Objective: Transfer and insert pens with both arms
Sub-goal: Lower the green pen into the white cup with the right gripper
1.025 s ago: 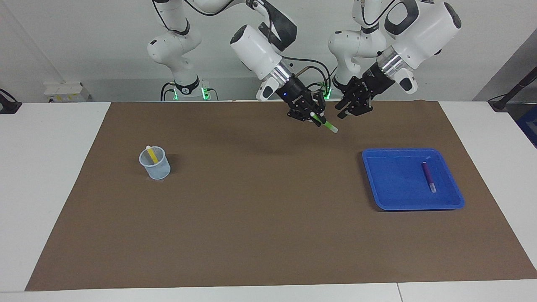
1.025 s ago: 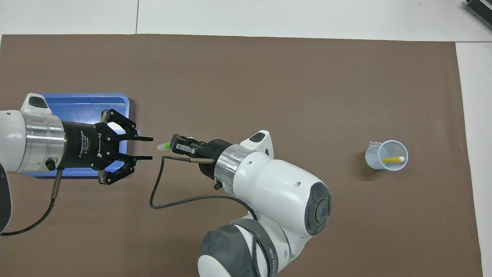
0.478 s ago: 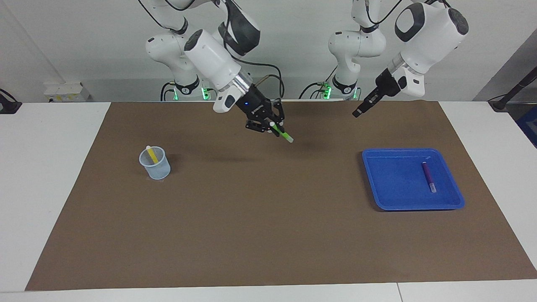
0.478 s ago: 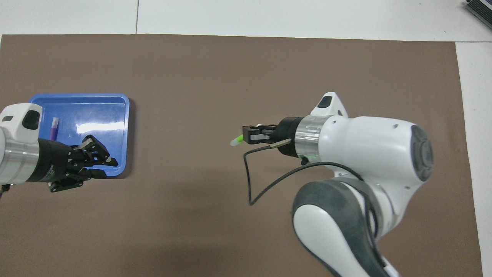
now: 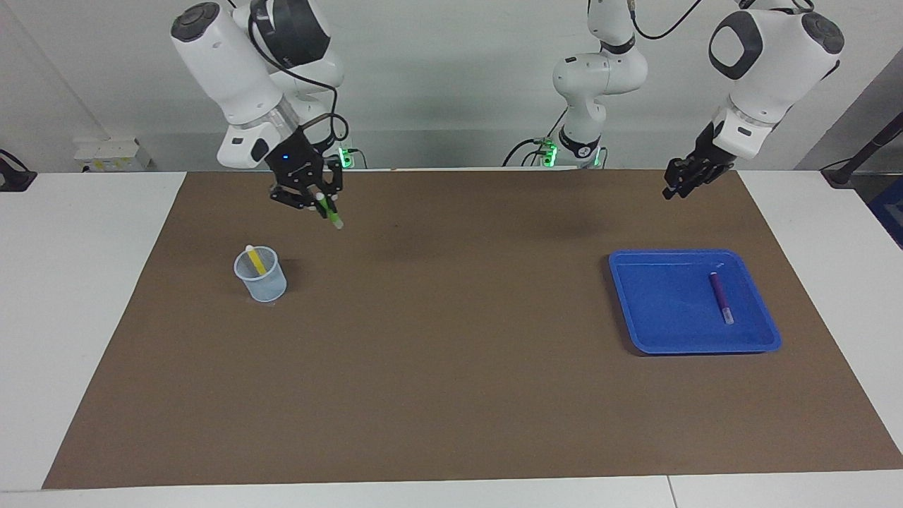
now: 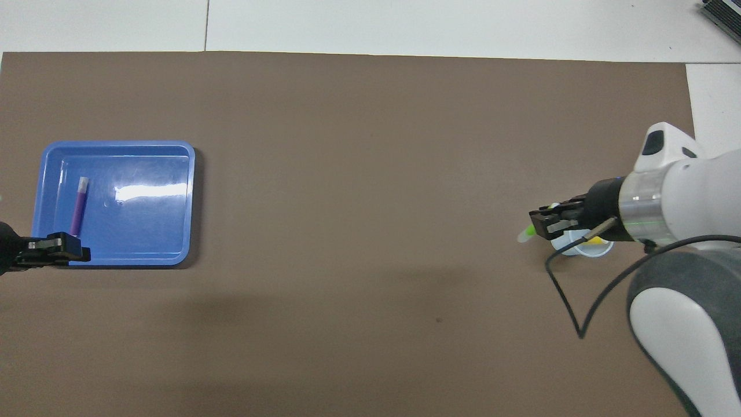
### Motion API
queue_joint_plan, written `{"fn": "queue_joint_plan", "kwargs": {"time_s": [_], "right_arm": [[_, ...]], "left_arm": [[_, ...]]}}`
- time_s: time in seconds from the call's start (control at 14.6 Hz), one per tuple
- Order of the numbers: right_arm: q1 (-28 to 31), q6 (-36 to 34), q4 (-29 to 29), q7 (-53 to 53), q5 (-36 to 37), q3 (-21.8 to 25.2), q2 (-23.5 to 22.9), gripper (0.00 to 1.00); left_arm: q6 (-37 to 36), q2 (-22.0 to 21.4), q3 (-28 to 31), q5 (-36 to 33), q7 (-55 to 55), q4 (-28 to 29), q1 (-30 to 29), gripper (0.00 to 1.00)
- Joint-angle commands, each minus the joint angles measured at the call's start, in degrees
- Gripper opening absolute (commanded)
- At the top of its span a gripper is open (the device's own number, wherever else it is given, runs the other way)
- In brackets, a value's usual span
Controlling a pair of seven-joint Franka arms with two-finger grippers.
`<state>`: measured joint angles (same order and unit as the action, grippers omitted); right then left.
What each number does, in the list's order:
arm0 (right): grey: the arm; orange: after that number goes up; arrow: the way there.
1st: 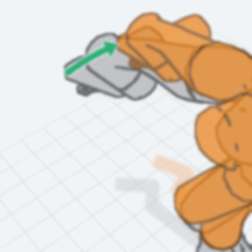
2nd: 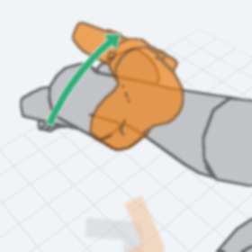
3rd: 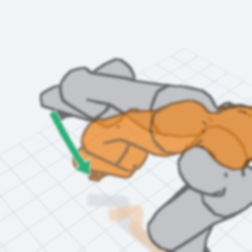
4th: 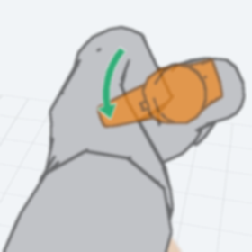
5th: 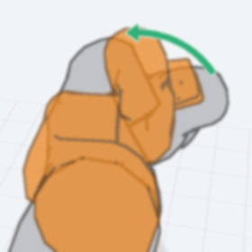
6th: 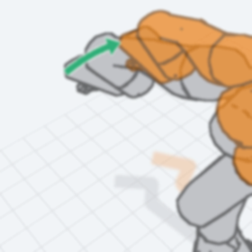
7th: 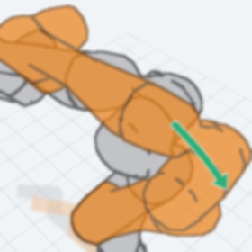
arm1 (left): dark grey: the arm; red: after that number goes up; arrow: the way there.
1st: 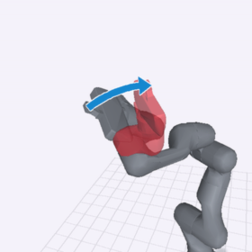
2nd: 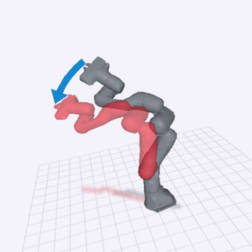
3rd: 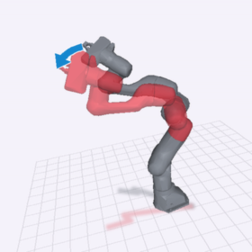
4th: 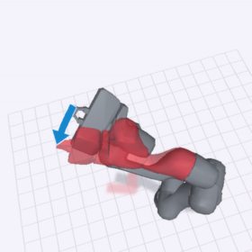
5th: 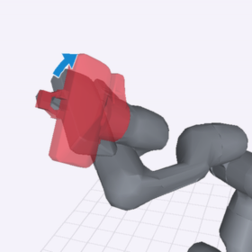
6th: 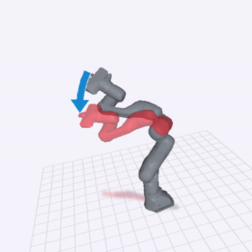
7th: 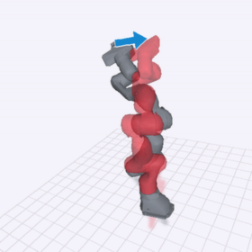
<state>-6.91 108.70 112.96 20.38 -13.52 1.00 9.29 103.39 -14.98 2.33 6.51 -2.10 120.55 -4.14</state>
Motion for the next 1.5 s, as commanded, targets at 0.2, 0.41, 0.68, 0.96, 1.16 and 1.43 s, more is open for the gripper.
{"fn": "queue_joint_plan", "kwargs": {"time_s": [0.2,0.41,0.68,0.96,1.16,1.43], "right_arm": [[8.49,1.24,4.18,8.63,4.72,-1.00,1.17,0.00],[10.59,7.91,8.49,9.50,8.85,-1.09,0.56,0.00],[13.49,10.57,10.44,9.59,9.21,-1.09,-1.37,0.00],[14.64,14.70,12.10,9.25,9.21,-1.09,-3.75,0.00],[13.77,16.71,12.28,7.06,9.21,-1.18,-4.10,0.00],[13.76,16.98,14.12,4.76,8.16,-1.27,-4.80,0.00]], "left_arm": [[11.20,6.08,-0.57,-4.57,-11.24,2.67,-4.47,0.38],[17.97,11.19,-0.57,-4.84,-13.63,2.41,-7.02,0.41],[23.95,15.50,-0.57,-4.84,-13.72,1.88,-7.47,0.41],[29.15,21.90,-0.31,-7.20,-15.91,-1.09,-8.51,0.41],[30.46,26.22,-0.31,-7.30,-17.58,-4.44,-8.61,0.46],[32.84,31.32,-0.31,-7.30,-17.76,-7.95,-8.43,0.50]]}}
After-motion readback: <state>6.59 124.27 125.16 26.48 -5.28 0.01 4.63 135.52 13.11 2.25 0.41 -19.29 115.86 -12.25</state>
